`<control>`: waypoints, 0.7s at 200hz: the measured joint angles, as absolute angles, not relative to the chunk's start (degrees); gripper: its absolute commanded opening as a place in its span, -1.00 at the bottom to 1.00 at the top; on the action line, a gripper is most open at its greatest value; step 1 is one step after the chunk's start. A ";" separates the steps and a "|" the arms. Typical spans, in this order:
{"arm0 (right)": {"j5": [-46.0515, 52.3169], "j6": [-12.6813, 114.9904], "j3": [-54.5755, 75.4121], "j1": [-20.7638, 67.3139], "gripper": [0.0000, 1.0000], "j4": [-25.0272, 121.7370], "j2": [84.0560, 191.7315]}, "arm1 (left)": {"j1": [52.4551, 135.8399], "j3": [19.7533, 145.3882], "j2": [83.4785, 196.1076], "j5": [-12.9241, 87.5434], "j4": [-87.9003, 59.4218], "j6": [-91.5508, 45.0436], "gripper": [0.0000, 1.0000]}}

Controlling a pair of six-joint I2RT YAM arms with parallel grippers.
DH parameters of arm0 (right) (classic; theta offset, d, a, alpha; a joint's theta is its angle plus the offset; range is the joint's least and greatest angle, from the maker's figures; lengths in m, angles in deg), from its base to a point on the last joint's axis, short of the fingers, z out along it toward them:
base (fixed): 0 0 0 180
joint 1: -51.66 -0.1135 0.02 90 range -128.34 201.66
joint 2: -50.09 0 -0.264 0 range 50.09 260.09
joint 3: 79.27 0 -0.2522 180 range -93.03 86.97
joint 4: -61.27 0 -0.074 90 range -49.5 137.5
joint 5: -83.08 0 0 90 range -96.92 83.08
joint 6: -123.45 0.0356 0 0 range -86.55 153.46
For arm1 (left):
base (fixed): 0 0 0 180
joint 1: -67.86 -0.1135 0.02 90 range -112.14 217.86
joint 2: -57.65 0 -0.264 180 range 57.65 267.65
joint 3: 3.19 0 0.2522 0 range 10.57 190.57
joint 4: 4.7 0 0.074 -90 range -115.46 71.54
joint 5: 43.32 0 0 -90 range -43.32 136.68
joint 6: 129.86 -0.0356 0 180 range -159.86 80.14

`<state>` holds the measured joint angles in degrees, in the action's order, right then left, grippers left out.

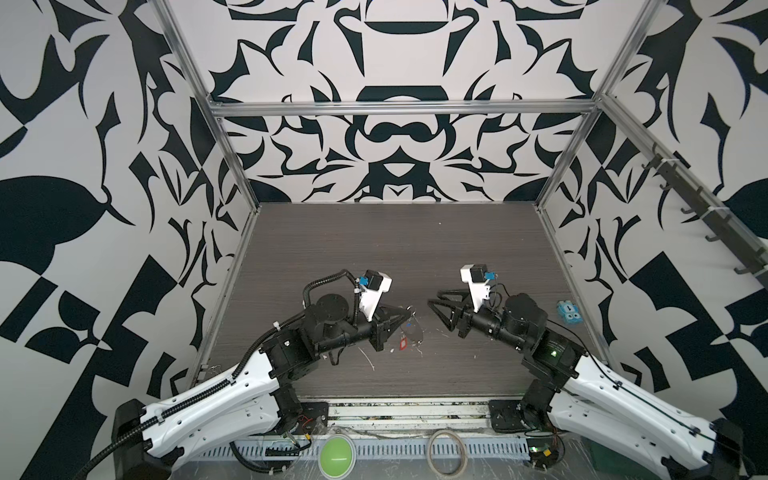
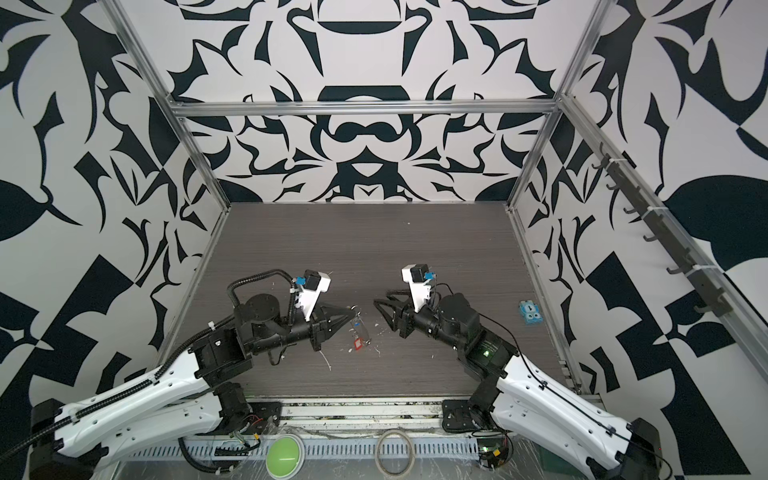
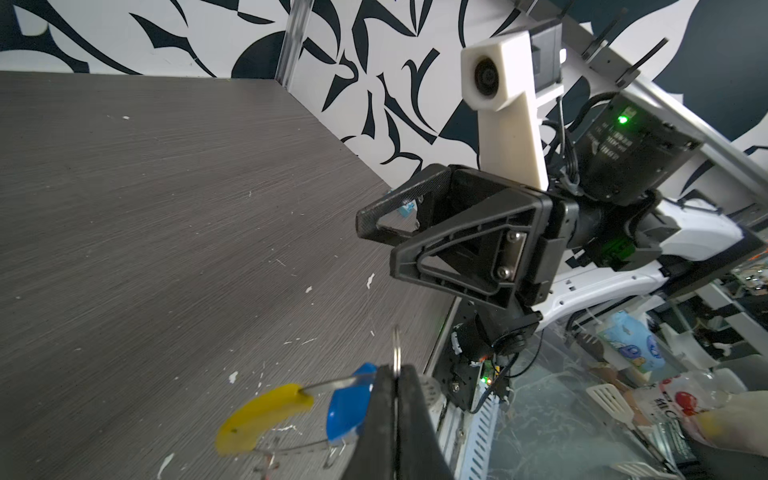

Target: Remove the keys from the keyring

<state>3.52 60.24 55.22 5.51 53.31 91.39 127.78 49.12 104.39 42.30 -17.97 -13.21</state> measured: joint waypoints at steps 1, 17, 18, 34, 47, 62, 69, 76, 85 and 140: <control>3.54 60.26 55.25 5.51 0.01 53.33 91.39 | 127.89 49.12 104.39 42.54 -17.99 -13.27 -1.00; 3.19 60.24 55.55 5.51 0.03 53.31 91.41 | 130.47 49.18 104.35 47.11 -18.38 -15.04 -1.00; 3.17 60.24 55.55 5.51 0.03 53.31 91.41 | 130.60 49.18 104.35 47.33 -18.40 -15.13 -1.00; 2.40 60.20 55.77 5.51 0.04 53.33 91.39 | 132.41 49.53 104.37 50.89 -18.89 -16.90 -1.00; 1.72 60.20 56.12 5.51 0.05 53.66 91.35 | 133.26 50.14 104.46 52.99 -19.17 -18.21 -1.00; 0.96 60.07 56.62 5.51 0.06 53.81 91.26 | 133.96 50.78 104.65 54.98 -19.15 -19.59 -1.00; 0.72 60.02 56.71 5.51 0.06 53.79 91.28 | 134.23 50.86 104.76 55.83 -19.10 -20.18 -1.00; 0.46 60.02 56.73 5.51 0.07 53.79 91.28 | 134.40 50.91 104.85 56.57 -19.10 -20.68 -1.00; 0.22 60.00 56.73 5.51 0.07 53.85 91.28 | 134.62 50.91 105.03 57.49 -19.10 -21.36 -1.00; -0.33 58.60 56.73 5.51 0.09 53.79 91.41 | 134.90 50.91 105.35 59.76 -18.89 -23.54 -1.00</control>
<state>-0.33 58.60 56.73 5.51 53.79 91.41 134.90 50.91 105.35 59.76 -18.89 -23.54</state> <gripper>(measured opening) 0.543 0.044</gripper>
